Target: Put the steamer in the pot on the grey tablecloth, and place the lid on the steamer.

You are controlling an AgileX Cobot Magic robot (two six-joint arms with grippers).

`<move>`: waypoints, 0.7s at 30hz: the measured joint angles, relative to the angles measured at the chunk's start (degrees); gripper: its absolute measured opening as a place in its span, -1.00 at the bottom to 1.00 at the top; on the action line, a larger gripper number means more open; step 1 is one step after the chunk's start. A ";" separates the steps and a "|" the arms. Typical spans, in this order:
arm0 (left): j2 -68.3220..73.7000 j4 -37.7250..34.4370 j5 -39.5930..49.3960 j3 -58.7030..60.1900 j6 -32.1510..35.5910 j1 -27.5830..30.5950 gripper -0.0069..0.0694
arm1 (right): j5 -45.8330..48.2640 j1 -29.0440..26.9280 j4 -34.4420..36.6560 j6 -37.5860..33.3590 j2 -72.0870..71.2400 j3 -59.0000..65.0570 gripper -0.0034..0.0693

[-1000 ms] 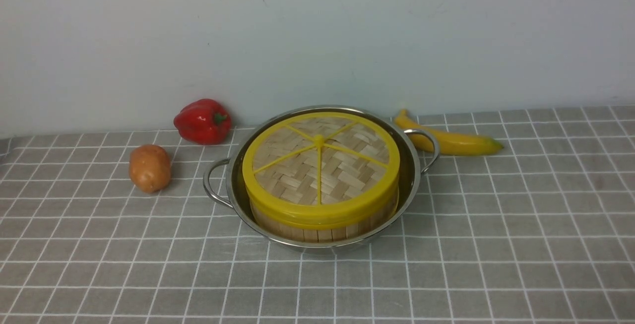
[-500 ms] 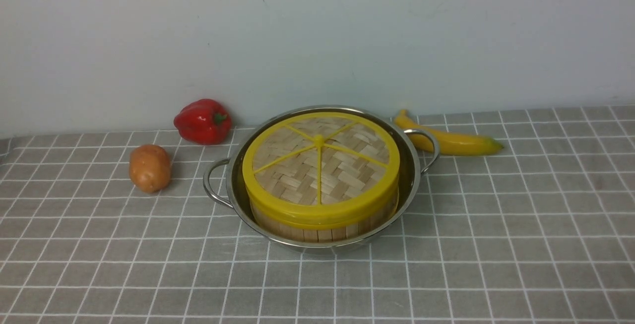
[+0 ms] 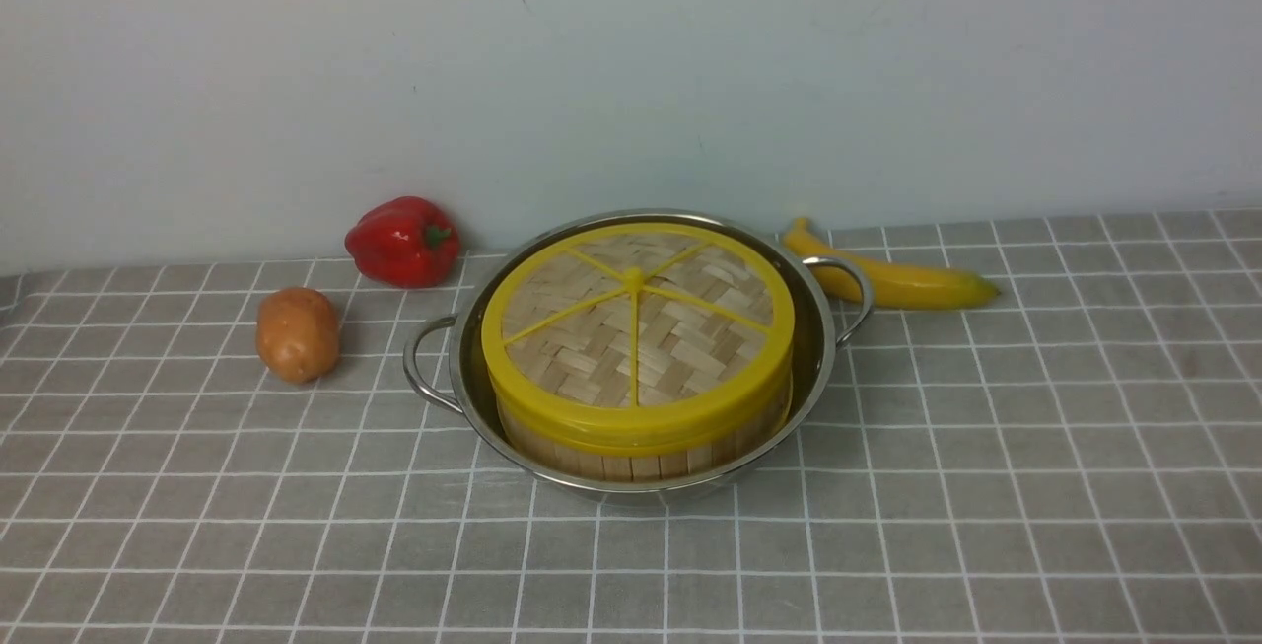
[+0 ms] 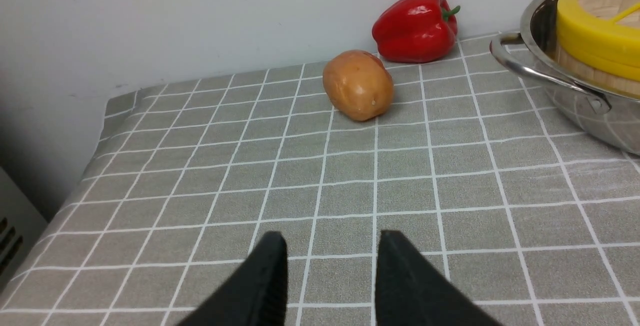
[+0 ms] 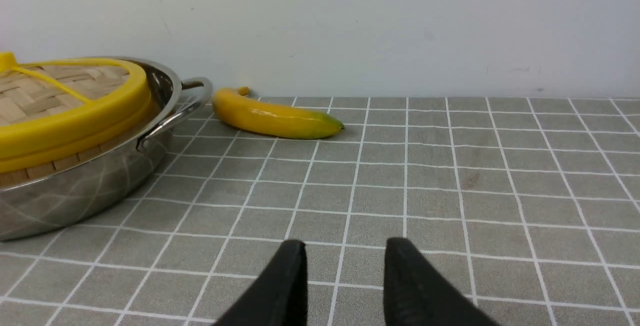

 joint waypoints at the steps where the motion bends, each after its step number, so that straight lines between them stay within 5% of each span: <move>1: 0.00 0.00 0.00 0.00 0.00 0.00 -0.18 | 0.00 -0.13 0.01 0.00 0.00 0.00 -0.25; 21: 0.00 0.00 -0.22 0.00 0.00 0.00 -0.18 | -0.06 -1.17 0.66 0.07 0.00 0.00 -0.25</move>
